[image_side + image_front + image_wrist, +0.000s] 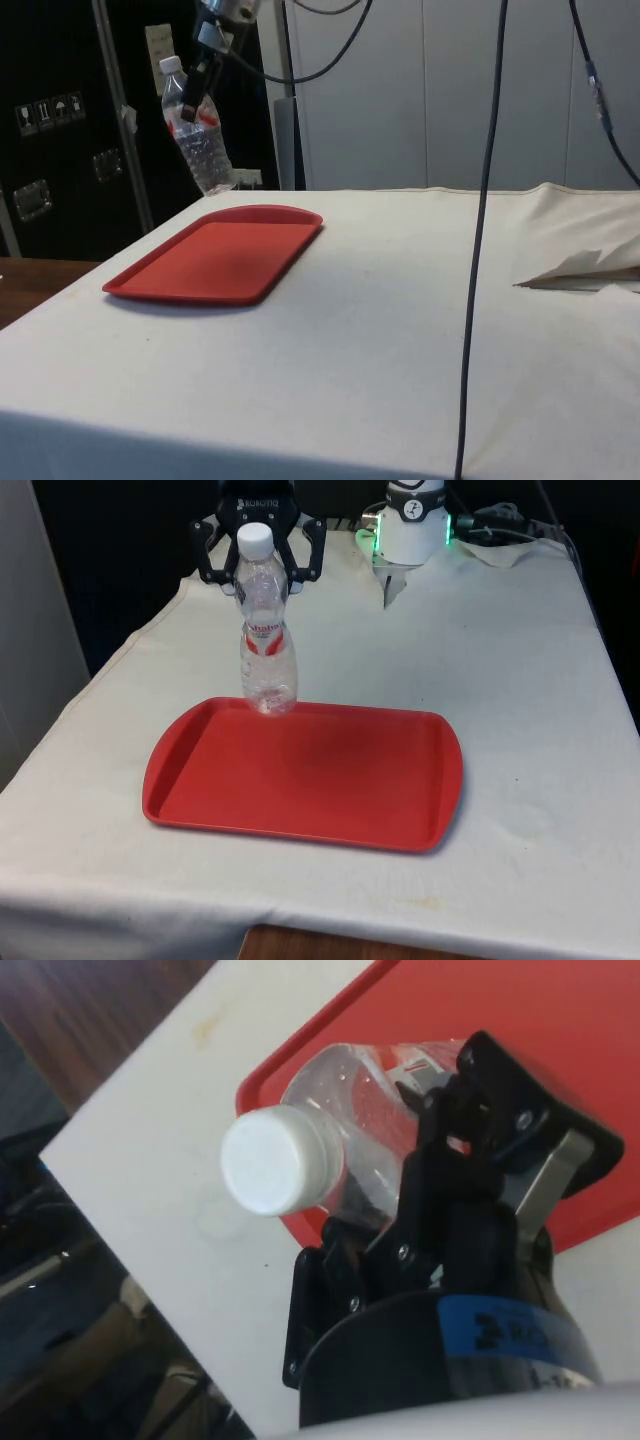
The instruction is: Place the bottle upright on the tray.
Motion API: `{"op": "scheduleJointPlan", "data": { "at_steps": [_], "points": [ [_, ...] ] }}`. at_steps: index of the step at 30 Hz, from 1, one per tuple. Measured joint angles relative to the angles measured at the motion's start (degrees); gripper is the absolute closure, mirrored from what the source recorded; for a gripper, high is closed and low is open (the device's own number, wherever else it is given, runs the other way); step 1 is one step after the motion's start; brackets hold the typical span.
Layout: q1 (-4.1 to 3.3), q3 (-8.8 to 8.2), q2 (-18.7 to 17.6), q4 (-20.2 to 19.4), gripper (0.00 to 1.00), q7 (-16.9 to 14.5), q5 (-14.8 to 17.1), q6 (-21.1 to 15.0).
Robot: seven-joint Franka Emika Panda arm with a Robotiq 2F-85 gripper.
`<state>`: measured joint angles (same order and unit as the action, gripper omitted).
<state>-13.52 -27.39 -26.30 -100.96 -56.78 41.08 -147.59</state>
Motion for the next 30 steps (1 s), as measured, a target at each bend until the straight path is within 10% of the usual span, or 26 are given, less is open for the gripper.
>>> {"op": "scheduleJointPlan", "data": {
  "at_steps": [30],
  "points": [
    [0.0, 1.6, 0.5, -4.1, 0.66, -19.1, 19.2, -4.2]
  ]
}}
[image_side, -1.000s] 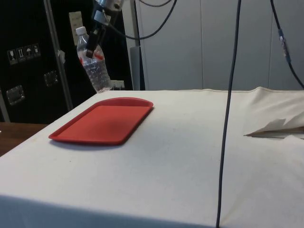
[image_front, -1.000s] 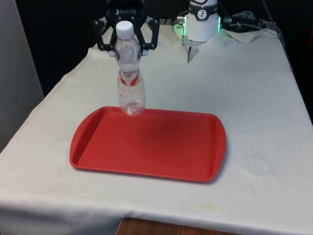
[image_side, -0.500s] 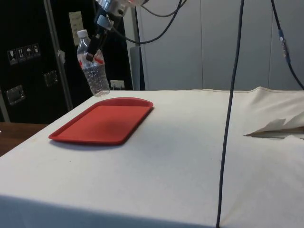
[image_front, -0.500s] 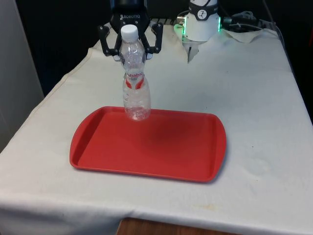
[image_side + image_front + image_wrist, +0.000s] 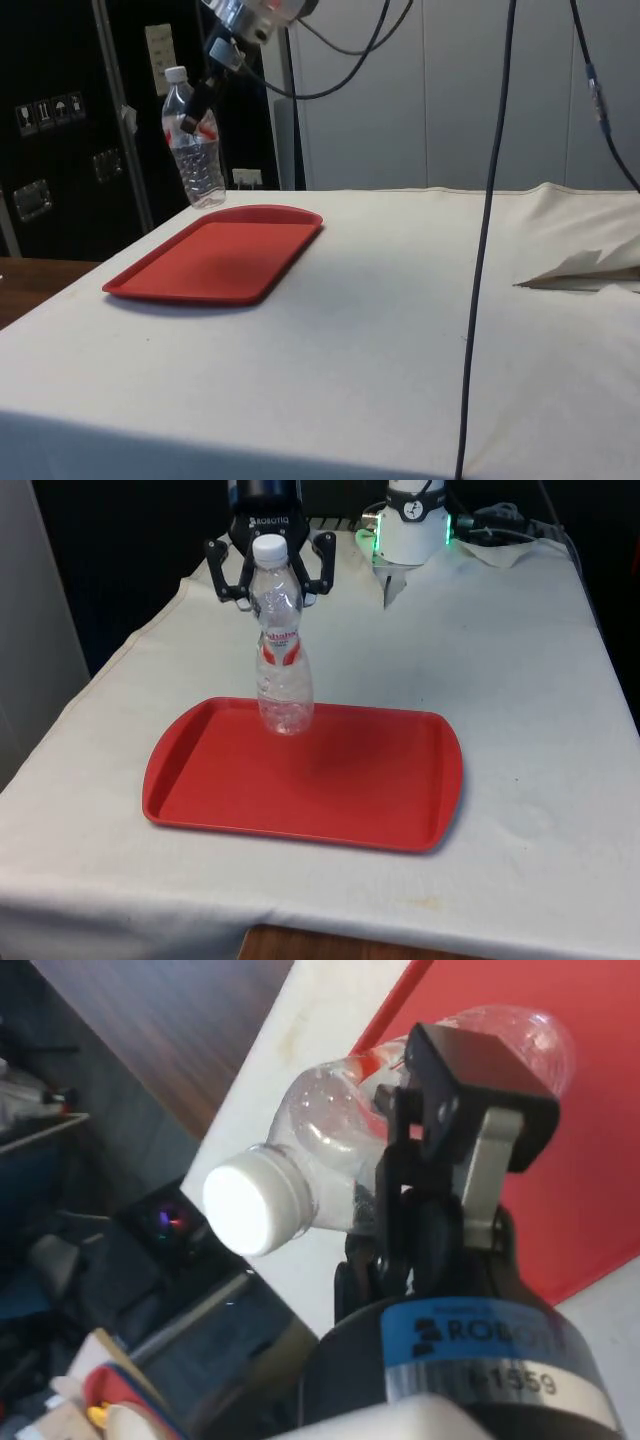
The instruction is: Place the bottle upright on the tray.
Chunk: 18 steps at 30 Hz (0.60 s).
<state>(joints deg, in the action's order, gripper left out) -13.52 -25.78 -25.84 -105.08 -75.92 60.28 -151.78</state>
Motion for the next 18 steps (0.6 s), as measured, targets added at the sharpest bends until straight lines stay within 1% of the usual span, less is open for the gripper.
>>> {"op": "scheduleJointPlan", "data": {
  "at_steps": [3, 5, 6, 10, 11, 12, 13, 17, 18],
  "points": [
    [0.0, 0.06, 0.0, -0.3, 0.66, -2.9, 2.8, -0.1],
    [0.0, 0.06, 0.0, -0.3, 0.66, -2.9, 2.8, -0.1],
    [0.0, 0.11, -0.1, -0.5, 0.66, -4.3, 4.0, -0.1],
    [0.0, 0.17, -0.5, -0.6, 0.66, -7.1, 6.6, -0.1],
    [0.0, 0.23, -0.7, -0.7, 0.66, -8.7, 8.0, -0.1],
    [0.0, 0.29, -0.7, -0.7, 0.66, -9.4, 8.7, -0.1],
    [0.0, 0.29, -0.7, -0.7, 0.66, -9.4, 8.7, -0.1],
    [0.06, 0.29, -0.9, -0.8, 0.66, -11.4, 10.5, -0.1],
    [0.06, 0.29, -0.9, -0.7, 0.66, -11.4, 10.5, -0.1]
  ]
}}
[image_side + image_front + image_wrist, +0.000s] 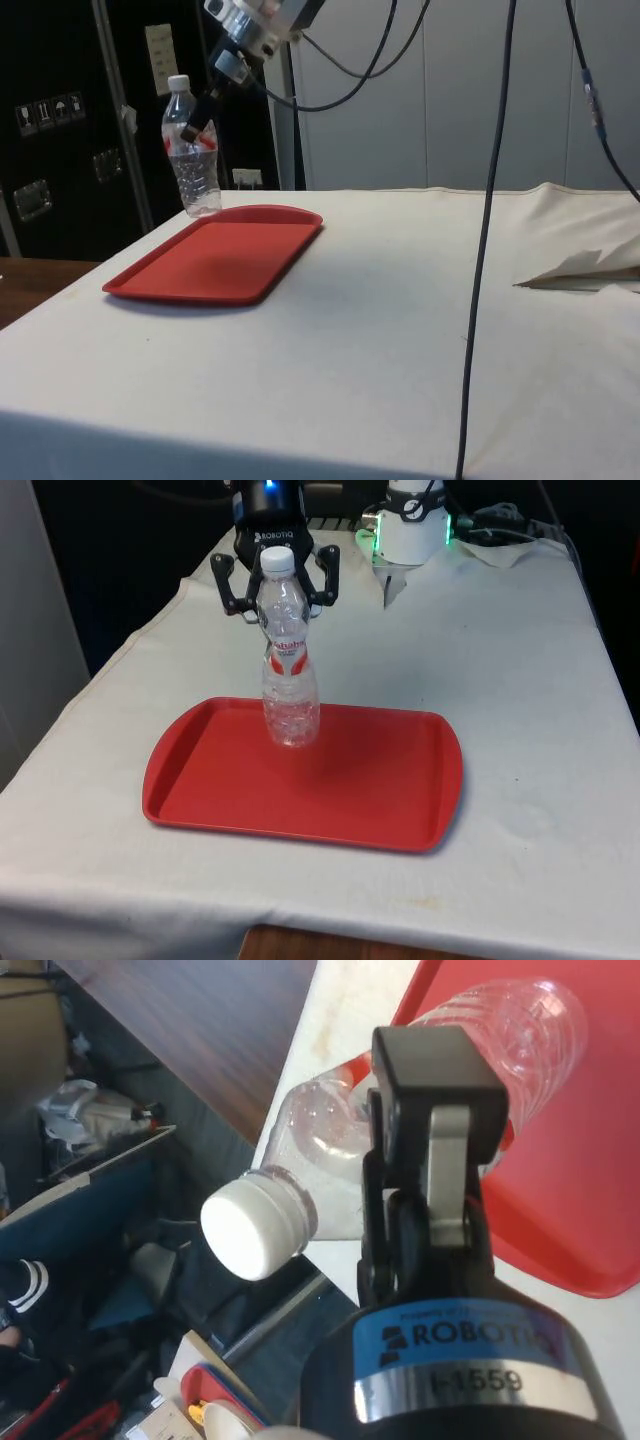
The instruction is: Place the bottle upright on the tray.
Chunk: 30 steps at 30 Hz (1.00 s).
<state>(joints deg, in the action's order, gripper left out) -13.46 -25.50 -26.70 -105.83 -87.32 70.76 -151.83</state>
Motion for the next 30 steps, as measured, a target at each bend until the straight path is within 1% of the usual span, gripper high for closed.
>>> {"op": "scheduleJointPlan", "data": {
  "at_steps": [13, 20, 23, 24, 27, 30],
  "points": [
    [0.0, 0.0, -0.3, -0.2, 0.66, 0.0, 0.0, 0.2],
    [0.06, 0.11, -0.5, -1.0, 0.66, -1.0, 0.3, 0.2],
    [0.11, 0.23, -0.5, -1.4, 0.66, -3.0, 2.0, 0.2],
    [0.11, 0.23, -0.5, -1.7, 0.66, -4.8, 3.6, 0.2],
    [0.11, 0.23, -0.5, -1.8, 0.66, -7.6, 6.0, 0.2],
    [0.11, 0.23, -0.5, -2.0, 0.66, -9.1, 7.3, 0.2]
  ]
}}
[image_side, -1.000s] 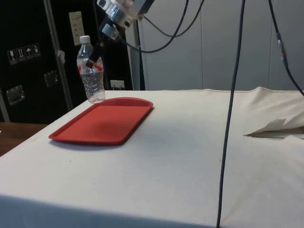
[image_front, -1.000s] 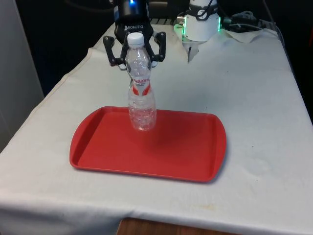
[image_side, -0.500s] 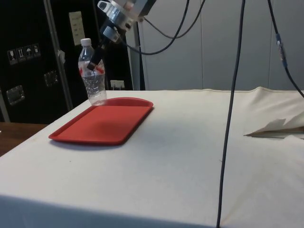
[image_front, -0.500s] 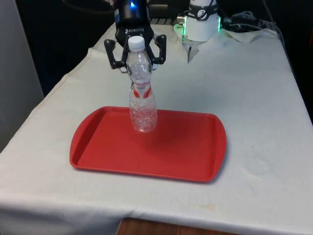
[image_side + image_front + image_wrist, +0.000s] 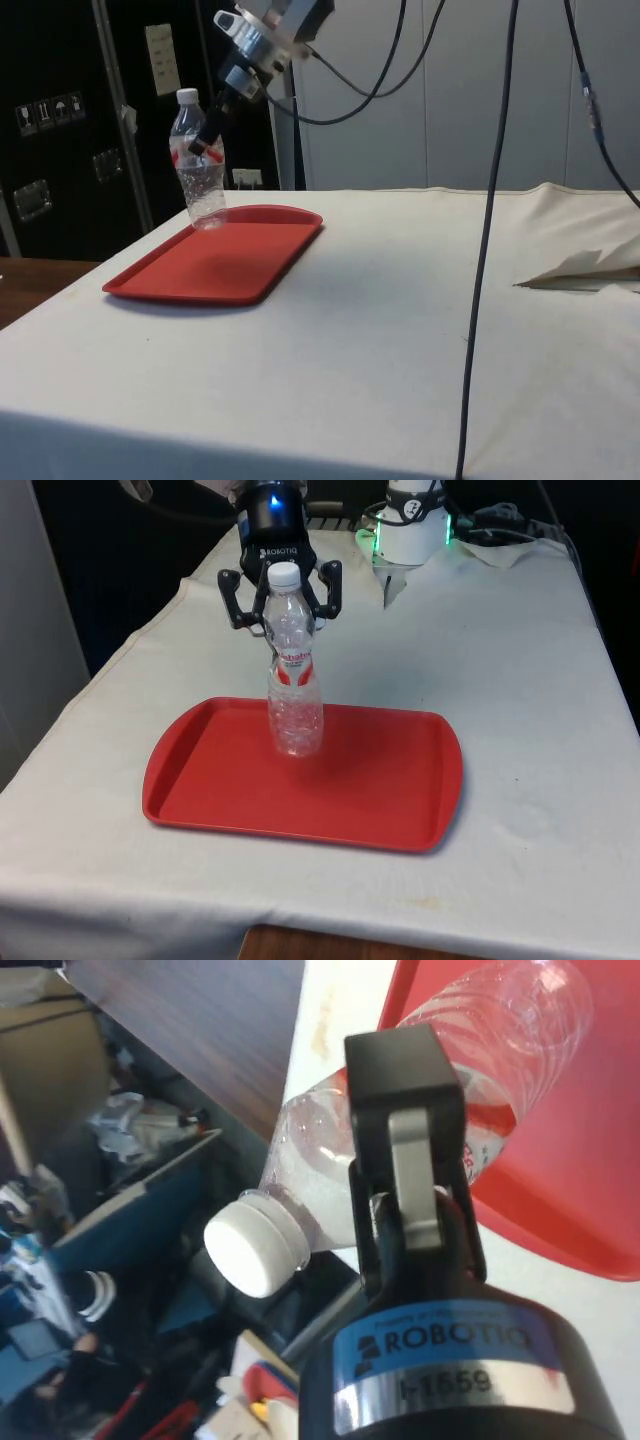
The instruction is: Place the bottle upright on the tray.
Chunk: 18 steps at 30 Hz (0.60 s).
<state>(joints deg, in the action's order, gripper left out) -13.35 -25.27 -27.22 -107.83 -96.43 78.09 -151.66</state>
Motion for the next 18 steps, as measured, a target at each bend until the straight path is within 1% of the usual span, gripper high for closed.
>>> {"op": "scheduleJointPlan", "data": {
  "at_steps": [3, 6, 18],
  "points": [
    [0.0, 0.06, 0.0, -0.3, 0.66, -2.3, 1.8, 0.1],
    [0.0, 0.06, -0.1, -0.5, 0.66, -3.8, 3.2, 0.2],
    [0.11, 0.06, -0.2, -0.6, 0.66, -4.0, 3.2, 0.7]
  ]
}}
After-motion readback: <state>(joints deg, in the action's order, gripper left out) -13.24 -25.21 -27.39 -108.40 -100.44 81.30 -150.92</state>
